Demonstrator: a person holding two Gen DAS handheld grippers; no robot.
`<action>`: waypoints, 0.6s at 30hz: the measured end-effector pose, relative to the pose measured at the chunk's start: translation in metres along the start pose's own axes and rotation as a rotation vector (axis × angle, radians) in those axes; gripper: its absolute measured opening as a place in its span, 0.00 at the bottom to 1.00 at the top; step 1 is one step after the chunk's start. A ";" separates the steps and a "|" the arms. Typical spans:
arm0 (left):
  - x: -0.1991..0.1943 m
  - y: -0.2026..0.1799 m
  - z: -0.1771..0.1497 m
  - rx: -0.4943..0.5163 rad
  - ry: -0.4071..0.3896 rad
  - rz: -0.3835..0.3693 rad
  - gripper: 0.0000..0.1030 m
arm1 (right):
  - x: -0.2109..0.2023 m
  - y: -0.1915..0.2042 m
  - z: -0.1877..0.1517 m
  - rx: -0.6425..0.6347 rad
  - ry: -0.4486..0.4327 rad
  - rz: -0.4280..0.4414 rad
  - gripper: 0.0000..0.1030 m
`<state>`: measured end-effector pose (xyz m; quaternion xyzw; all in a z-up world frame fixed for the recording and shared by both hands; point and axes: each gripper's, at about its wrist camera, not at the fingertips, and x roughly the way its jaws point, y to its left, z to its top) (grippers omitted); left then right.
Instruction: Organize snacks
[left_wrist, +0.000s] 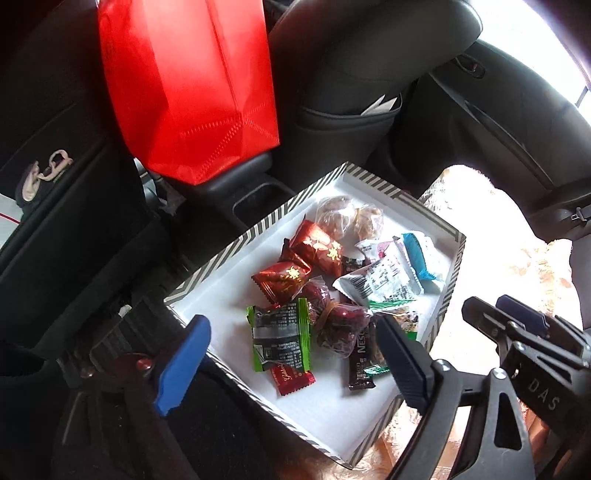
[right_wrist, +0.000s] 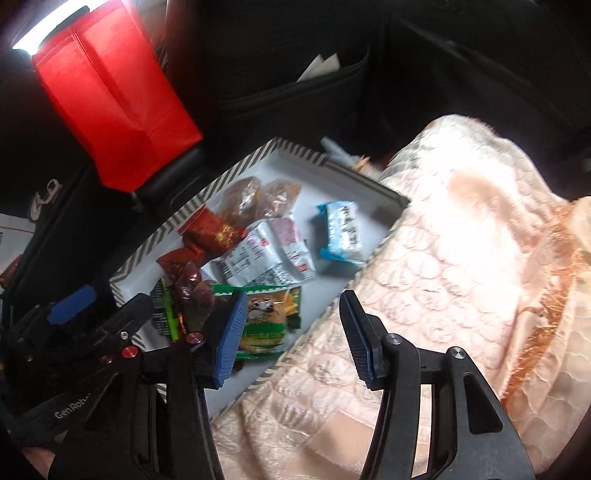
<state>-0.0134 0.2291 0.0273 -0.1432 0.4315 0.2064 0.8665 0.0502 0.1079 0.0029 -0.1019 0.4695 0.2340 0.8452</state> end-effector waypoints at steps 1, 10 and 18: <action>-0.003 -0.001 -0.001 0.002 -0.011 0.008 0.92 | -0.004 -0.002 -0.002 0.005 -0.016 -0.007 0.50; -0.013 -0.004 -0.006 0.025 -0.060 0.043 0.92 | -0.010 -0.015 -0.017 0.058 -0.034 -0.032 0.50; -0.014 -0.001 -0.009 0.024 -0.050 0.040 0.92 | -0.010 -0.006 -0.022 0.038 -0.038 -0.030 0.50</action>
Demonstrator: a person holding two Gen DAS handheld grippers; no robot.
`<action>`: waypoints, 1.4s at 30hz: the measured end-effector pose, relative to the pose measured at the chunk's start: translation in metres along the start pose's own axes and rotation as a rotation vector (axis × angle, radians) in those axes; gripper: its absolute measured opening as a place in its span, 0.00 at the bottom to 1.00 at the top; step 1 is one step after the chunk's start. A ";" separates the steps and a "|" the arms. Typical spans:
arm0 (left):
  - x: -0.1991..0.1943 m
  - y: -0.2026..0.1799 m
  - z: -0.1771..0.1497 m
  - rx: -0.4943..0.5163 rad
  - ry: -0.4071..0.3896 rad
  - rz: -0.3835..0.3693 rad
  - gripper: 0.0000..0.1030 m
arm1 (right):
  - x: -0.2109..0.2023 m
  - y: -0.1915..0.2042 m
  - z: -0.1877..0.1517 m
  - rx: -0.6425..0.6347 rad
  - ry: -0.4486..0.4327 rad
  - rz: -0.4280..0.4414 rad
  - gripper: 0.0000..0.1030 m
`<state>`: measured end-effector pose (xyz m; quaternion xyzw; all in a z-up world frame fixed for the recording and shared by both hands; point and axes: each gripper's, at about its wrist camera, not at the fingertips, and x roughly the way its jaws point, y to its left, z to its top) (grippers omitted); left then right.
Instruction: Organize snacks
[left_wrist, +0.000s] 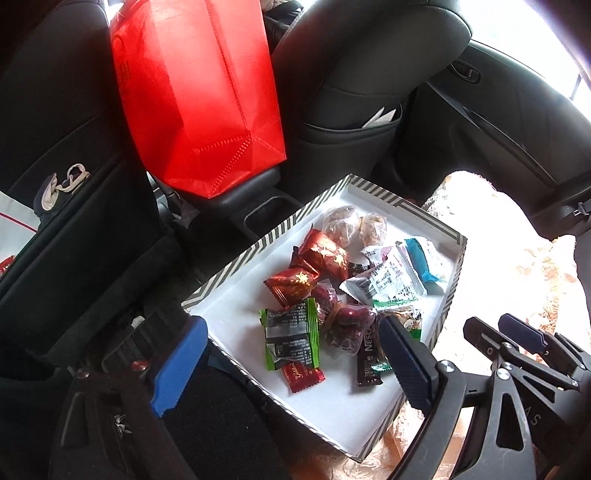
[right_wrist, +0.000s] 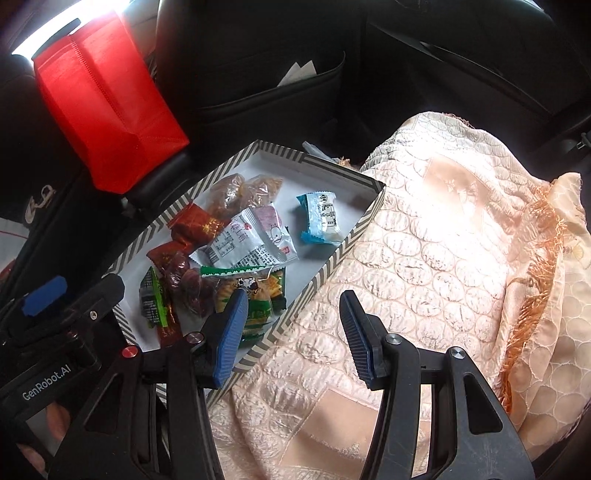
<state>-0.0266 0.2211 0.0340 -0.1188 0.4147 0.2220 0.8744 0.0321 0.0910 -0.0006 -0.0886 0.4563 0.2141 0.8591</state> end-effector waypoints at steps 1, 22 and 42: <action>0.000 0.000 0.000 0.001 0.002 0.001 0.92 | 0.000 0.001 0.000 -0.004 0.001 0.002 0.50; 0.002 -0.002 -0.004 0.017 0.013 0.007 0.92 | 0.009 0.011 -0.002 -0.028 0.023 -0.017 0.50; 0.005 -0.001 -0.005 0.024 0.026 0.001 0.93 | 0.014 0.014 -0.003 -0.033 0.044 -0.003 0.50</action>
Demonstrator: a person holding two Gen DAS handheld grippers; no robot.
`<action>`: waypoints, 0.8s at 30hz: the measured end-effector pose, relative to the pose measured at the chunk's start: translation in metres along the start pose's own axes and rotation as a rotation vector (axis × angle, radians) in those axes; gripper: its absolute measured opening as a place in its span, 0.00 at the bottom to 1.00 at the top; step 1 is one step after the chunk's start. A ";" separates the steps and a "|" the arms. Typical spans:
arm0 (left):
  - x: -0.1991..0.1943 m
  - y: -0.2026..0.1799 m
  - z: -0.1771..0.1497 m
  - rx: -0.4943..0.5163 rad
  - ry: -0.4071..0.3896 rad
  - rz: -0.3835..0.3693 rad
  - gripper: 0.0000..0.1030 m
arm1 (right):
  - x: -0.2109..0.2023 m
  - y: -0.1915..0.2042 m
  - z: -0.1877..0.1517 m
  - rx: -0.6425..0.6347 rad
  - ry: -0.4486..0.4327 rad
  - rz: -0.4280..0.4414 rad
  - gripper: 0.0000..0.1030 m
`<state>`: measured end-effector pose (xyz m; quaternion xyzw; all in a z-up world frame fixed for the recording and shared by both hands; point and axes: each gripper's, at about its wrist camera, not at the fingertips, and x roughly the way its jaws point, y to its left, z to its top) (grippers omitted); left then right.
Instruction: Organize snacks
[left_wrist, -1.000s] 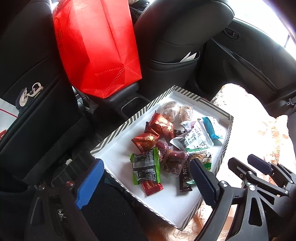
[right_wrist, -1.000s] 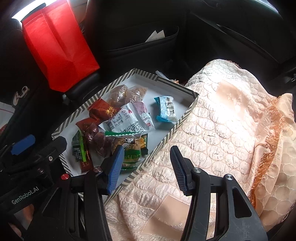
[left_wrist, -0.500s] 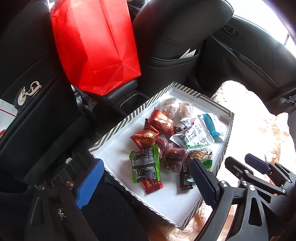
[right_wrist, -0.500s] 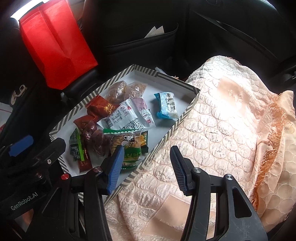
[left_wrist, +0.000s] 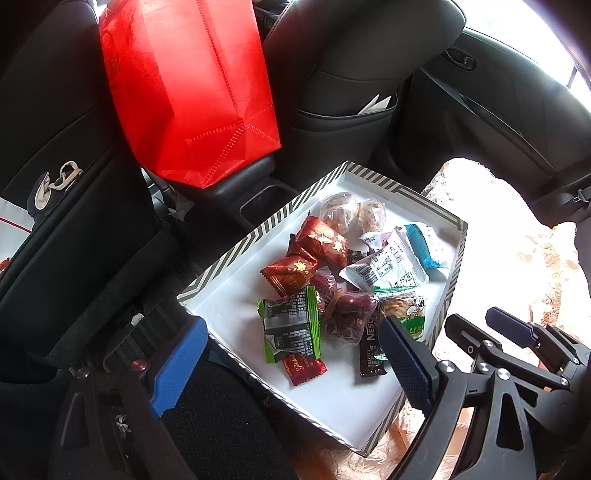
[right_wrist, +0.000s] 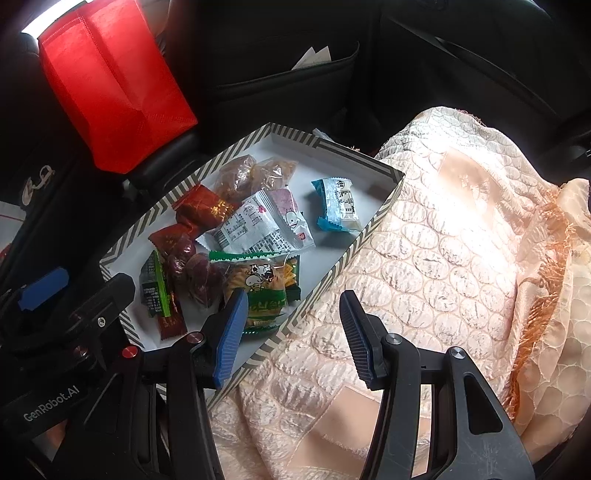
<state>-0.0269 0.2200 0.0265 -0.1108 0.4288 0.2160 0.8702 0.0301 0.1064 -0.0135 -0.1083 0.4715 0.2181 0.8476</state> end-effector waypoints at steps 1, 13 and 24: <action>0.000 0.000 0.000 0.000 0.000 0.000 0.93 | 0.000 0.000 0.000 0.000 0.000 0.000 0.50; 0.000 0.001 0.001 -0.004 0.005 -0.004 0.94 | 0.001 0.000 0.000 0.003 0.001 0.002 0.50; 0.000 0.000 0.000 -0.005 0.003 -0.009 0.95 | 0.000 -0.001 0.000 0.017 -0.002 0.001 0.50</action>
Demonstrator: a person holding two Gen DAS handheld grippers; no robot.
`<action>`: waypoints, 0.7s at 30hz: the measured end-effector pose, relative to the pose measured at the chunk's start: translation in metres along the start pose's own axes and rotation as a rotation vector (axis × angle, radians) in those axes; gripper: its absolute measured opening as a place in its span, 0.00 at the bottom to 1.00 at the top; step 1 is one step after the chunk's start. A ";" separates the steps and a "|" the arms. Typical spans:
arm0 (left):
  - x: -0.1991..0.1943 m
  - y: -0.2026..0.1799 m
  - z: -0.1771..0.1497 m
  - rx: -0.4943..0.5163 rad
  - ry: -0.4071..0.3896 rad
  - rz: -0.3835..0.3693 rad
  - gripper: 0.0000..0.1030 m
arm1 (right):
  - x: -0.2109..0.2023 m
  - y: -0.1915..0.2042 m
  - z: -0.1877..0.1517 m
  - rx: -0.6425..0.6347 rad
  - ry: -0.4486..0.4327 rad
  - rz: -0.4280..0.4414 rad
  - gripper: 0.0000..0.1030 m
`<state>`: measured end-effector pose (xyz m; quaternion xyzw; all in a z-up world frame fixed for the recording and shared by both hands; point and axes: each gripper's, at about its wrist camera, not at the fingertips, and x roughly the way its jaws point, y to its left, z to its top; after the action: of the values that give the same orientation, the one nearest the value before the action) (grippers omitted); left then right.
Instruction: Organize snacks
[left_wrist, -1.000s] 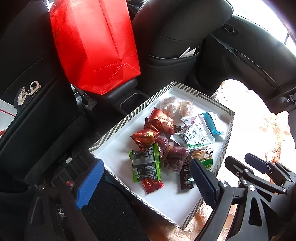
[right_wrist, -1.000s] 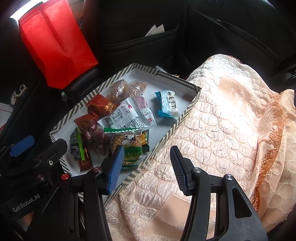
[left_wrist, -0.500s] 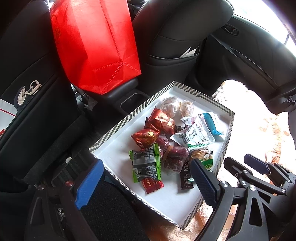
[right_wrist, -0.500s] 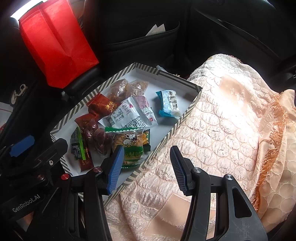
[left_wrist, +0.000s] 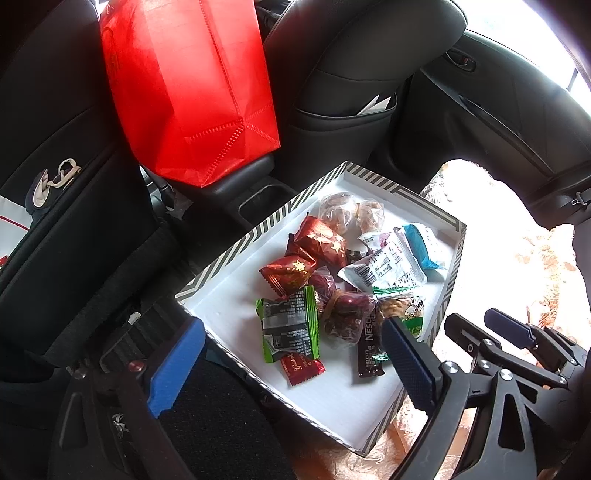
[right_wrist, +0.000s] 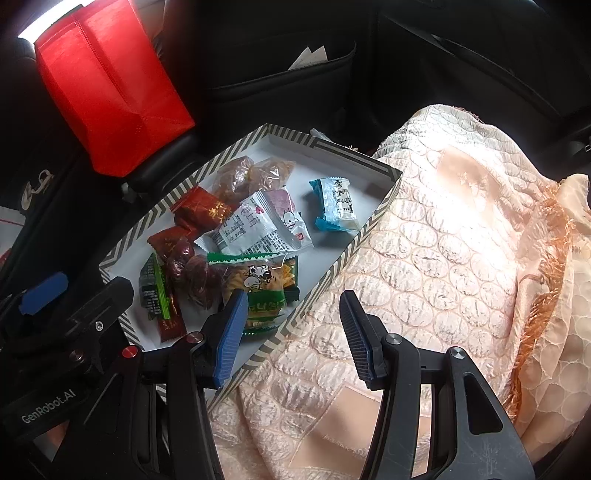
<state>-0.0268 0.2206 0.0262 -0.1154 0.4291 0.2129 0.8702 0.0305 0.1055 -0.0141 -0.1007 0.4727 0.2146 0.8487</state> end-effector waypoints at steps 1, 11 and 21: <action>0.000 0.000 0.000 0.000 0.000 0.001 0.95 | 0.000 0.000 0.000 0.000 0.000 0.000 0.50; -0.001 0.000 0.000 -0.004 0.003 -0.002 0.96 | 0.001 0.002 0.000 -0.004 0.002 0.001 0.50; 0.001 0.002 0.001 -0.011 -0.007 0.009 0.96 | 0.002 0.003 -0.001 -0.004 0.003 -0.001 0.50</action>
<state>-0.0267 0.2229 0.0264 -0.1176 0.4253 0.2196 0.8701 0.0298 0.1081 -0.0161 -0.1031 0.4735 0.2151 0.8479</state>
